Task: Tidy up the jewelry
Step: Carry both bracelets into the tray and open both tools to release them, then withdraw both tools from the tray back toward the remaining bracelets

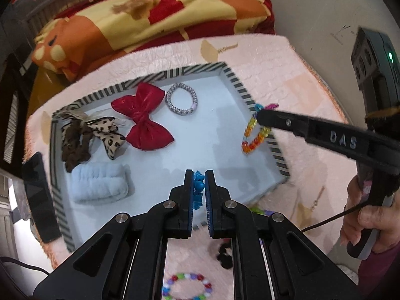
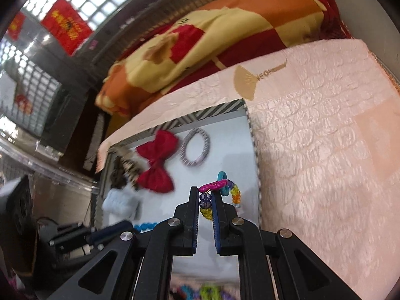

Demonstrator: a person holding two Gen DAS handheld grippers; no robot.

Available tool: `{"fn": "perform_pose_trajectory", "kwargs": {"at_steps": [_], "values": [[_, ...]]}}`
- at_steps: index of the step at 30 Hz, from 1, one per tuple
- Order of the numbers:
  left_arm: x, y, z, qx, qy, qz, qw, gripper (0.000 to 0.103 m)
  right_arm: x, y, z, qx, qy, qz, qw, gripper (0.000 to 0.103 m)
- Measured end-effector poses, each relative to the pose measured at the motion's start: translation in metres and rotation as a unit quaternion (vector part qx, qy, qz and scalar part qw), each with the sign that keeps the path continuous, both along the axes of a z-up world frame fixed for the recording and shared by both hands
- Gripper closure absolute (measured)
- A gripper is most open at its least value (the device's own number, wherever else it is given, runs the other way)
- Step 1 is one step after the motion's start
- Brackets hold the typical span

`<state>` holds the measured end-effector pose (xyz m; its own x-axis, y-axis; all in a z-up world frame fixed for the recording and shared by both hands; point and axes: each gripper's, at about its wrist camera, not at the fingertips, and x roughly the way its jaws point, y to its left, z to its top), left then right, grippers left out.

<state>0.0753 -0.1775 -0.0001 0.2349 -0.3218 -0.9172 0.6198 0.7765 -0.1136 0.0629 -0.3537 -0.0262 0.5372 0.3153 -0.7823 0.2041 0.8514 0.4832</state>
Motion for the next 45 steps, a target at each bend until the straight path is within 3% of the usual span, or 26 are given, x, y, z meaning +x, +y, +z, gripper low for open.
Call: {"fn": "perform_pose_trajectory", "kwargs": {"at_steps": [9,17,18,21,22,26,28,34,45], "values": [[0.055,0.025,-0.049,0.034,0.035,0.041,0.9979,0.096,0.081,-0.009,-0.031,-0.028,0.042,-0.012,0.999,0.094],[0.081,0.033,-0.060,0.030,0.035,0.058,0.9973,0.096,0.115,-0.005,-0.046,-0.051,0.060,0.007,0.997,0.094],[0.082,0.034,-0.061,0.030,0.035,0.057,0.9973,0.096,0.115,-0.007,-0.046,-0.052,0.060,0.008,0.997,0.089],[0.084,0.034,-0.061,0.034,0.031,0.059,0.9972,0.096,0.113,-0.012,-0.042,-0.052,0.056,0.003,0.997,0.069],[0.084,0.034,-0.061,0.032,0.031,0.062,0.9971,0.096,0.112,-0.012,-0.040,-0.053,0.053,0.003,0.997,0.068],[0.083,0.032,-0.061,0.035,0.025,0.067,0.9968,0.089,0.102,-0.016,-0.033,-0.037,0.046,0.004,0.998,0.067],[0.080,0.029,-0.060,0.036,0.024,0.066,0.9969,0.076,0.096,-0.015,-0.029,-0.037,0.044,0.006,0.998,0.065],[0.060,0.023,-0.049,0.033,0.012,0.062,0.9975,0.061,0.070,-0.016,-0.008,-0.033,0.021,0.001,0.999,0.061],[0.034,0.035,-0.022,0.032,-0.025,0.085,0.9955,0.060,0.014,0.009,0.023,-0.034,-0.013,0.009,0.999,0.059]]}}
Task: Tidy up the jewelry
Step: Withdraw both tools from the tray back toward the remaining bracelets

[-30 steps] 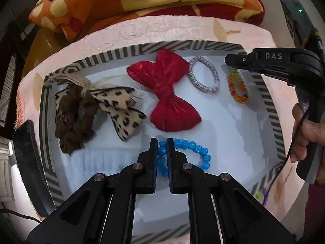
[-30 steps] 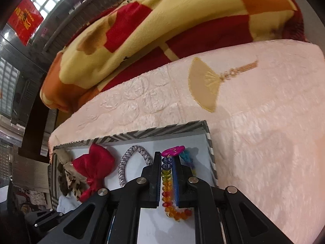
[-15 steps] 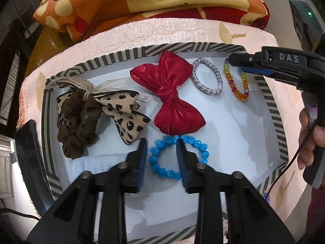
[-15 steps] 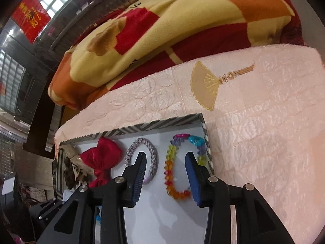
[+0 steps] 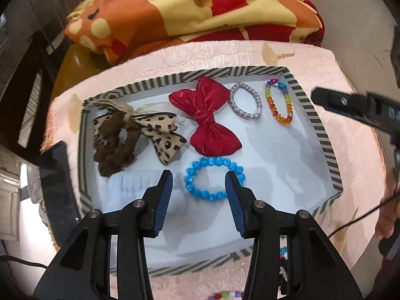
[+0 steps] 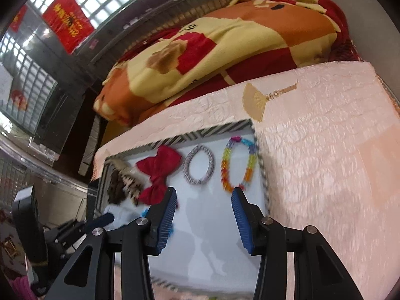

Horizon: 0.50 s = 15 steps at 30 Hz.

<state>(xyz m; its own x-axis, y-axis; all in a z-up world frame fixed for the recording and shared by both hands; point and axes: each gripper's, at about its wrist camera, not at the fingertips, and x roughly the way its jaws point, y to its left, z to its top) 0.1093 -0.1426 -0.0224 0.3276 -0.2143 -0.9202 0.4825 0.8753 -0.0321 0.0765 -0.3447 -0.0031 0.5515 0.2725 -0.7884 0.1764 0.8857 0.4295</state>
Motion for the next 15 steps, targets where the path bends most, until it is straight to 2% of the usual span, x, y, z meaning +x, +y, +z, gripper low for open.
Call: {"fn": "perform_pose_trajectory", "kwargs": {"at_steps": [3,7,15], "values": [[-0.011,0.004,0.005,0.003,-0.012,0.002,0.9999,0.060,-0.017,0.006,0.006,-0.004,-0.008,0.002,1.000,0.058],[-0.026,0.009,0.010,0.003,-0.020,0.006,0.9998,0.060,-0.043,0.012,0.010,-0.010,-0.018,0.007,1.000,0.046],[-0.066,0.017,0.015,0.008,-0.037,0.028,0.9989,0.060,-0.087,0.023,0.008,-0.028,-0.019,0.018,0.999,0.046]]}}
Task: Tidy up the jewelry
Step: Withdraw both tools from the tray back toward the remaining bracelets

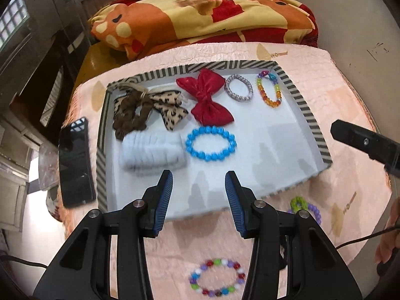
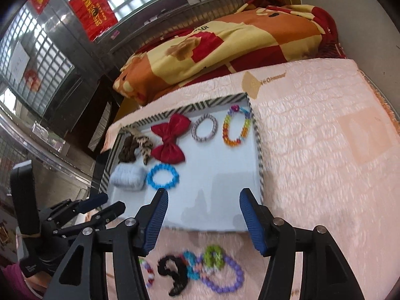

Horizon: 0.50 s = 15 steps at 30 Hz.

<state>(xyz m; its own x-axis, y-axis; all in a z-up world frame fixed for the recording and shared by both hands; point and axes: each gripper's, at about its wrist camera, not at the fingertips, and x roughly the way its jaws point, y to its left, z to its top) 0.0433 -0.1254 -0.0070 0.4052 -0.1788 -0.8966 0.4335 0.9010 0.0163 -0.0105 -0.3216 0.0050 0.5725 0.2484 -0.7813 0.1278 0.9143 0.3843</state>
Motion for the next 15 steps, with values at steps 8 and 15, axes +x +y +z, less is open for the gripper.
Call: {"fn": "perform_pose_trajectory", "kwargs": {"at_steps": [8,15], "values": [[-0.048,0.007,0.001,0.002,0.001,0.025,0.9997,0.060,-0.042,0.013,-0.001,-0.031,0.008,0.015,0.999,0.045],[-0.089,0.015,-0.001,0.001,0.003,0.042,0.9991,0.060,-0.074,0.018,-0.008,-0.037,0.019,0.027,0.999,0.040]]}}
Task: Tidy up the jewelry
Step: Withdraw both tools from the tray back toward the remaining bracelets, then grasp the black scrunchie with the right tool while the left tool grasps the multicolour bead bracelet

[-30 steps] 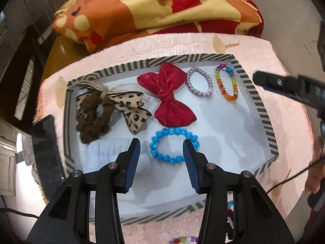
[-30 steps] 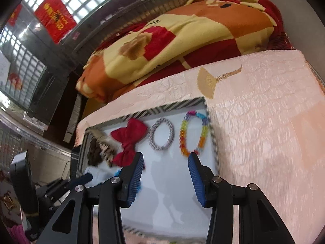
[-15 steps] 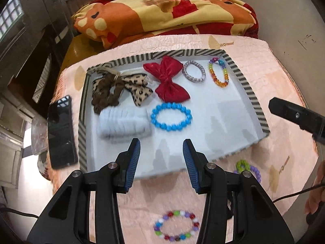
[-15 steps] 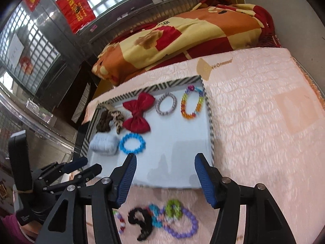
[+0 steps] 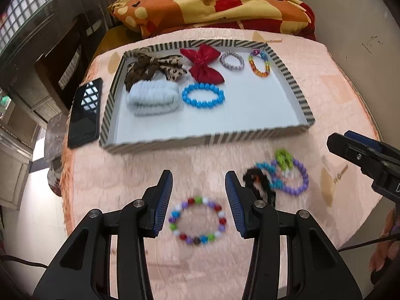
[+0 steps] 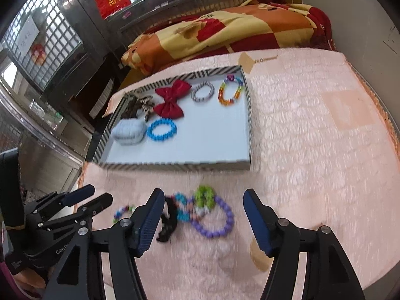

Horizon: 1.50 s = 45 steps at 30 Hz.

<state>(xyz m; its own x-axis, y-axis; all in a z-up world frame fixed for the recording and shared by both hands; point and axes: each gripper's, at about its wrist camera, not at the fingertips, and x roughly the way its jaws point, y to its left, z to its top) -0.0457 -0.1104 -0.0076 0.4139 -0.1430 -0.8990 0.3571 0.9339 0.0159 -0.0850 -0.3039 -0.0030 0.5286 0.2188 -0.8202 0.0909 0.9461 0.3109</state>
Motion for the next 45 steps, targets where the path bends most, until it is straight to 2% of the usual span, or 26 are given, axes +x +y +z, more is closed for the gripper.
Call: {"fn": "perform_pose_trajectory", "kwargs": {"at_steps": [13,24,32,36,45], "values": [[-0.045,0.015,0.003,-0.009,-0.005,0.021,0.9997,0.059,-0.042,0.013,-0.002,-0.027,0.001,0.018,0.999,0.040],[-0.061,0.049,-0.007,-0.020,0.018,0.048,0.9985,0.056,-0.056,0.024,-0.019,-0.036,0.014,0.050,0.998,0.040],[-0.055,0.075,-0.021,-0.031,0.043,0.074,0.9959,0.056,-0.041,0.050,-0.029,-0.027,0.017,0.084,0.996,0.040],[-0.050,0.083,-0.026,-0.043,0.056,0.081,0.9942,0.052,-0.025,0.066,-0.040,-0.019,0.025,0.097,0.995,0.040],[-0.036,0.085,-0.040,-0.047,0.077,0.080,0.9927,0.050,0.002,0.074,-0.067,-0.001,0.049,0.088,0.995,0.040]]}}
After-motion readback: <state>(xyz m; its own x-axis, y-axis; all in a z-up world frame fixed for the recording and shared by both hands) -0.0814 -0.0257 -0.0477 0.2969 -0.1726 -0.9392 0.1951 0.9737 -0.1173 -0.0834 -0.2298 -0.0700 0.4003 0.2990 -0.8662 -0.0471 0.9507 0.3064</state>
